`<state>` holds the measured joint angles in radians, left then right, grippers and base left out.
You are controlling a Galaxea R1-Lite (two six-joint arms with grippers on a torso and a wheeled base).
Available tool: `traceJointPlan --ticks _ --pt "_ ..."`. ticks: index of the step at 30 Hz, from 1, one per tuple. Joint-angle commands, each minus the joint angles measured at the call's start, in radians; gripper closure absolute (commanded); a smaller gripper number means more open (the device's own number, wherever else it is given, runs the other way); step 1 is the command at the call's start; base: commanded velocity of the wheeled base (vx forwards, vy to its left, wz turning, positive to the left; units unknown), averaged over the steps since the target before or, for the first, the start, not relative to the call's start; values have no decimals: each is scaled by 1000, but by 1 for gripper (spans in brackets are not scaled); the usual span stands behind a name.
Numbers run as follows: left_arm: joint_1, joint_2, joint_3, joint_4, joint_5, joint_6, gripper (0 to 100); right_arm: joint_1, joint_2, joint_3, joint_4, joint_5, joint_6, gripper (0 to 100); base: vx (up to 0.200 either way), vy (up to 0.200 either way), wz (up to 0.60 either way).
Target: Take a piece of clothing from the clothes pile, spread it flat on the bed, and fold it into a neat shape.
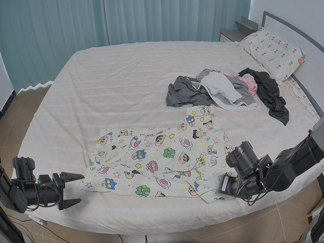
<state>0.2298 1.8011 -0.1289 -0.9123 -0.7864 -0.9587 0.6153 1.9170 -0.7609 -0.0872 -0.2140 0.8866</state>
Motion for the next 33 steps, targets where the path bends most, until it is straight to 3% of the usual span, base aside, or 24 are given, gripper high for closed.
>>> traceJointPlan --ticks 1,7,13,23,28,33 --pt "0 1 0 0 -1 -2 0 -6 65 60 -58 8 -1 0 0 0 0" --pt "0 1 0 0 -1 -2 0 -8 82 126 -175 16 -1 0 0 0 0" --pt "-1 1 0 0 -1 -2 0 -23 -49 160 -216 24 0 0 0 0 0" --pt "-37 -17 3 0 7 -12 0 -17 -299 198 -229 131 -3 0 0 0 0" --pt "-41 -17 3 0 4 -6 0 -66 -362 322 -413 147 -15 0 120 0 0" --pt "-64 -17 -5 0 6 -6 0 -72 -366 383 -531 171 -69 0 200 -200 0"
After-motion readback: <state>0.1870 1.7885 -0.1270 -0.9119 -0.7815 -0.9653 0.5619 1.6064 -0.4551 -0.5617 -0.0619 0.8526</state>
